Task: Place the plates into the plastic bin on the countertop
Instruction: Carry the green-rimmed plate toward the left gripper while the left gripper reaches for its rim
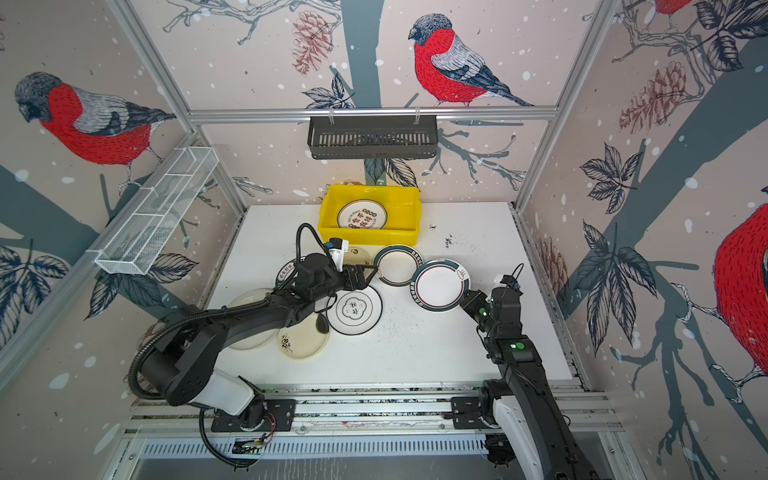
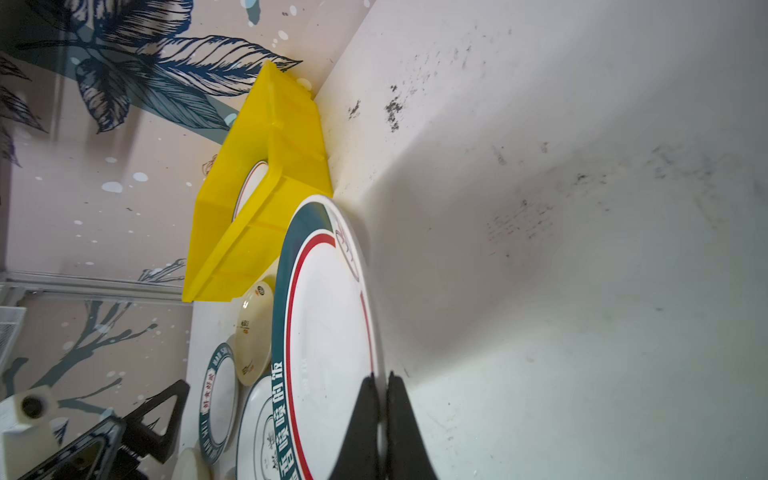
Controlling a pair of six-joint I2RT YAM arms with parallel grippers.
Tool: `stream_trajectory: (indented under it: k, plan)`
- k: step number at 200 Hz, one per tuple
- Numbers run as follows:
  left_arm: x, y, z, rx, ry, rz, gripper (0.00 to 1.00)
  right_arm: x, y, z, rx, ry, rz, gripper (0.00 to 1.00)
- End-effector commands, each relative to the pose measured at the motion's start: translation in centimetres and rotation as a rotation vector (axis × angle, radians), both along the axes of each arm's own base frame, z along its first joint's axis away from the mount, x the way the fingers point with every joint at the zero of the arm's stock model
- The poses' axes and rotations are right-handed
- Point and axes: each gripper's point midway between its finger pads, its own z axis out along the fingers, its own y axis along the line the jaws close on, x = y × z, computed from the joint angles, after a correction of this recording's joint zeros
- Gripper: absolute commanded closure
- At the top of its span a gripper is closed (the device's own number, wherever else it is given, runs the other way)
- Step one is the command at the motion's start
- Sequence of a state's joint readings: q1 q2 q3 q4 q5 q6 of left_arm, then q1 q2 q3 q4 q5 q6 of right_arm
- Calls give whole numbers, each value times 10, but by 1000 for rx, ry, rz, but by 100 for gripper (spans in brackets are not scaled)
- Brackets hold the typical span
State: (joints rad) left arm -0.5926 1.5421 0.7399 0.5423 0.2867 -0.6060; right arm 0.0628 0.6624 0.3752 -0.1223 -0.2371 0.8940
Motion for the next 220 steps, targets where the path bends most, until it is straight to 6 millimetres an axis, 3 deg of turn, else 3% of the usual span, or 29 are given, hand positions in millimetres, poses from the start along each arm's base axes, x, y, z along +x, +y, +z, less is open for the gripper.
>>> stream_trajectory:
  k: [1,64,111,146,195,220]
  plan:
    - [3,-17,21,-65,-45,-30,3,9,17,34,86,-114,77,100]
    - [1,-56,18,-115,-32,-129,3,12,37,52,141,-176,181,100]
    - [-2,-75,19,-145,-26,-185,17,13,46,57,132,-207,214,100]
    - [-7,-89,20,-186,-11,-261,34,15,54,51,138,-199,256,100]
    - [-10,-91,21,-194,-19,-286,58,19,57,51,115,-215,258,100]
    - [-11,-93,25,-200,-27,-298,79,19,61,50,106,-217,275,100]
